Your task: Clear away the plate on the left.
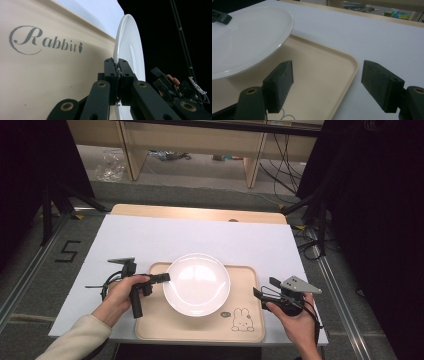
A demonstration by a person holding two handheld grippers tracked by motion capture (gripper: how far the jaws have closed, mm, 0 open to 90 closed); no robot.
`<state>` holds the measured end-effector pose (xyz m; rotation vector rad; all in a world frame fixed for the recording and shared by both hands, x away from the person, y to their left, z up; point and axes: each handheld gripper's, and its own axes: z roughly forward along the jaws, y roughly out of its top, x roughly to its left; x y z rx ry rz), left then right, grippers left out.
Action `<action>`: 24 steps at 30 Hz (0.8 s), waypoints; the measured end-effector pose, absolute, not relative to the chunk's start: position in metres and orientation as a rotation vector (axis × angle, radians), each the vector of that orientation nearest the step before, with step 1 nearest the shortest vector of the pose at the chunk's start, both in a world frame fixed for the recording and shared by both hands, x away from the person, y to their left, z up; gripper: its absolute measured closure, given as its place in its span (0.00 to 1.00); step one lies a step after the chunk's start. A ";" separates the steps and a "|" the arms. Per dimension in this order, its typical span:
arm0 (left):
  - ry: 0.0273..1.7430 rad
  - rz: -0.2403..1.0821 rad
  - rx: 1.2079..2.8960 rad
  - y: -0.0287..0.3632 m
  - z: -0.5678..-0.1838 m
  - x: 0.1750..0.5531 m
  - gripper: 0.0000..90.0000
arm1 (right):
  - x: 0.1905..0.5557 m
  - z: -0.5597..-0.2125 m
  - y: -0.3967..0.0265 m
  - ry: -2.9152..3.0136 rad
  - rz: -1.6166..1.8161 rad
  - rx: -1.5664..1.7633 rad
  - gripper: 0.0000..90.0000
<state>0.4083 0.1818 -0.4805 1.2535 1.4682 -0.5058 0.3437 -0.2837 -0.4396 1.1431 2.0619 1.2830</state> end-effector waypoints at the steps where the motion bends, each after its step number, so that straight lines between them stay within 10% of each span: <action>1: 1.472 -0.506 1.254 0.181 -0.480 0.408 0.97 | 0.344 -0.441 -0.283 2.057 1.304 1.146 0.29; 24: 1.501 -0.490 1.286 0.177 -0.490 0.410 0.97 | 0.342 -0.440 -0.281 2.057 1.313 1.177 0.29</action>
